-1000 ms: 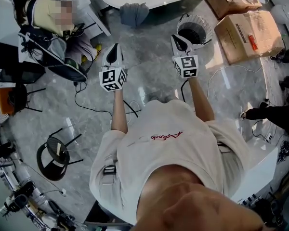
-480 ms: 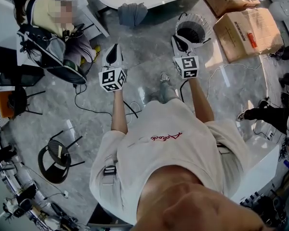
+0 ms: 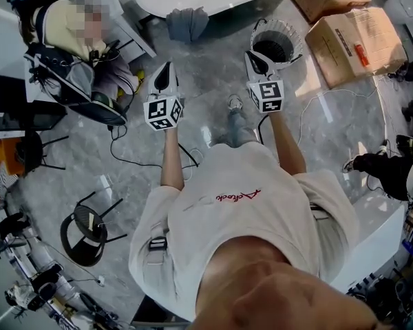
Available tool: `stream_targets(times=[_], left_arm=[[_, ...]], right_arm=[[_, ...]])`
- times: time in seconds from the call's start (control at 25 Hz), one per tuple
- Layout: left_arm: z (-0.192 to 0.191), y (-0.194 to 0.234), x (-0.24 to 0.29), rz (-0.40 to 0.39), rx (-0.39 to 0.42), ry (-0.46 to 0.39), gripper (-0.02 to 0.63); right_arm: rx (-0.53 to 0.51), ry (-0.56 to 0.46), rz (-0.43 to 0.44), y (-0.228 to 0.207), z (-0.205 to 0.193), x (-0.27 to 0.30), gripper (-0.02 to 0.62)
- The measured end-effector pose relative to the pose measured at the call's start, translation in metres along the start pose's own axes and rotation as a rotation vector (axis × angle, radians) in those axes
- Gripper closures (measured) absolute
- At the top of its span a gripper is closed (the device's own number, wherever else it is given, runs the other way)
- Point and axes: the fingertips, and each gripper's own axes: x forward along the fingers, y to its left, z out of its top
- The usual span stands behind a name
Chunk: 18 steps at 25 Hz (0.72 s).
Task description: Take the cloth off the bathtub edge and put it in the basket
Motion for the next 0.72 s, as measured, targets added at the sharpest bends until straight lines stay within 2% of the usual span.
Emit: stream_targets(times=[0.32,0.72], left_arm=[[-0.002,0.006,0.028,-0.003,-0.009,-0.005,0.606],[0.008,0.031,0.086,0.004,0.0,-0.003,0.606]], right_arm=[[-0.006,0.012,0.0,-0.014,-0.004,0.022,0.589],[-0.009,0.004,0.016,-0.038,0.007,0.084,0.589]])
